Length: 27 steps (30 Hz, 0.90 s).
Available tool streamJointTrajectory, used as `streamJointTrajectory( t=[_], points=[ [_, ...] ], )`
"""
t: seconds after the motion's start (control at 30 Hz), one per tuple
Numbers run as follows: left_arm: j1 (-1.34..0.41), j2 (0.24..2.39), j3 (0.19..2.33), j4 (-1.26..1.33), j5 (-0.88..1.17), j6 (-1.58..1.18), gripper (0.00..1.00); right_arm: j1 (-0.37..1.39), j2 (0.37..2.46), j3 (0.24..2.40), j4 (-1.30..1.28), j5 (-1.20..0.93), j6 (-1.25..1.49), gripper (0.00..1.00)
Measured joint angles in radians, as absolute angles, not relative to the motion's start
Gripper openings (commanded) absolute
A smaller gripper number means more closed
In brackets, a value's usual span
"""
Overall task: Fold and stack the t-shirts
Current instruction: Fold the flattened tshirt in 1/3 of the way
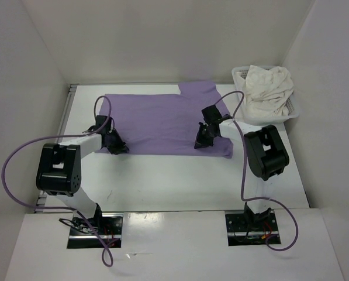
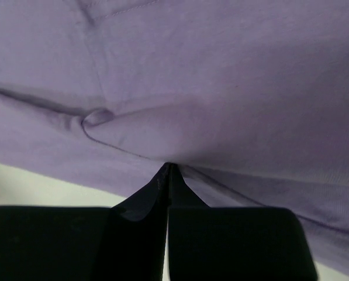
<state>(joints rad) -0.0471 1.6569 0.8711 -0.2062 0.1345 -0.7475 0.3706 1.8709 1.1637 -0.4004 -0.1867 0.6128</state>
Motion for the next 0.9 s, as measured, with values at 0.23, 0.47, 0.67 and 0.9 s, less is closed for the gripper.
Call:
streamJointTrajectory(
  t=[0.23, 0.47, 0.67, 0.9],
  points=[
    [0.077, 1.622, 0.804, -0.176, 0.219, -0.776, 0.25, 0.369, 1.835, 1.054, -0.278, -0.180, 0.676, 0.00],
    [0.176, 1.549, 0.708, -0.178, 0.303, -0.802, 0.25, 0.375, 1.784, 0.971, -0.218, -0.183, 0.714, 0.00],
    [0.191, 1.400, 0.658, -0.324, 0.325, -0.816, 0.25, 0.391, 1.724, 0.926, -0.277, -0.168, 0.709, 0.00],
    [0.192, 1.250, 0.834, -0.451, 0.257, -0.763, 0.38, 0.392, 1.650, 0.888, -0.416, -0.160, 0.688, 0.04]
  ],
)
